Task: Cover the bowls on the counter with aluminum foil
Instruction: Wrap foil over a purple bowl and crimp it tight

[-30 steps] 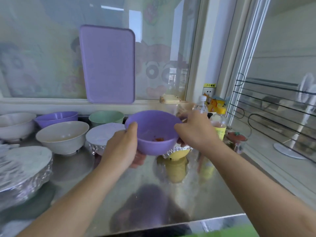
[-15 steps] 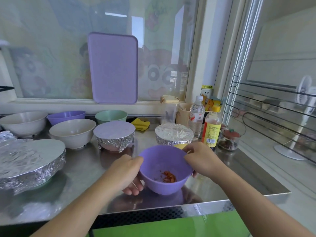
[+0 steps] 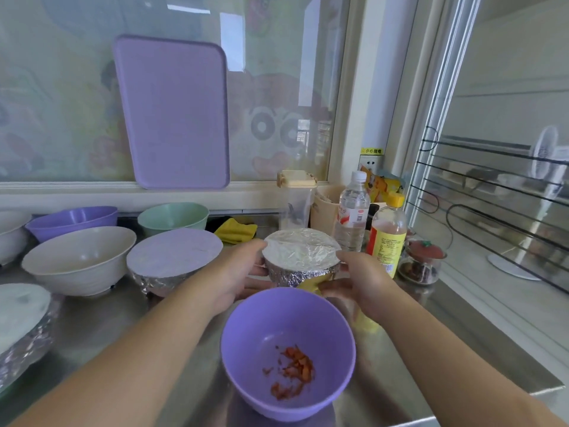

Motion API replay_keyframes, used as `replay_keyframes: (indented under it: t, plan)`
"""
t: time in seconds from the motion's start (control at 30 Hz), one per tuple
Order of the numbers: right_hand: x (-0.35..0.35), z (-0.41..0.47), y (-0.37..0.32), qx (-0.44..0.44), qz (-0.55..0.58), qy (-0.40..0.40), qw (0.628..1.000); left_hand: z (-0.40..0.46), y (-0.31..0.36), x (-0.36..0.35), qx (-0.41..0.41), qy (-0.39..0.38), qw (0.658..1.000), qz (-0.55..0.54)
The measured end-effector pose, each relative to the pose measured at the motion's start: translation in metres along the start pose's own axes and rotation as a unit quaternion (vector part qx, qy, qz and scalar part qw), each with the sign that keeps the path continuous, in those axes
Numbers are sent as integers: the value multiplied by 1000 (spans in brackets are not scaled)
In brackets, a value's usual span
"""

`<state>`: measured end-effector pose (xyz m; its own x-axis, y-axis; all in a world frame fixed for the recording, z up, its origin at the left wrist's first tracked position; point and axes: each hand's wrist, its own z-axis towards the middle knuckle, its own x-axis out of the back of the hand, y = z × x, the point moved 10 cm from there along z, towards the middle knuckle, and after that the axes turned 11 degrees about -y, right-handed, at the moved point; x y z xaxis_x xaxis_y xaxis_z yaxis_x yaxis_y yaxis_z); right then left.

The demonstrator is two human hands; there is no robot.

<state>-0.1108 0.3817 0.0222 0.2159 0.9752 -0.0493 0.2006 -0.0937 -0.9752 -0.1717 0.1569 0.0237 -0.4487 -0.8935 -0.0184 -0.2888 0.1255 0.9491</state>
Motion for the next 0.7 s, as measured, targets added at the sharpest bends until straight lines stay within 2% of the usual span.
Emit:
replay_keyframes:
  t: [0.1,0.23,0.5,0.7]
  plan:
    - [-12,31,0,-2,-26,-18,1000,16,-5,8,-9,9,997,-75]
    - [-34,69,3,-3,-25,-42,999,27,-8,25,-29,51,991,-120]
    - [-72,116,-2,21,22,-93,995,32,-13,37,-42,91,991,-83]
    - [-57,77,5,32,58,-100,993,17,-22,33,-56,70,992,-91]
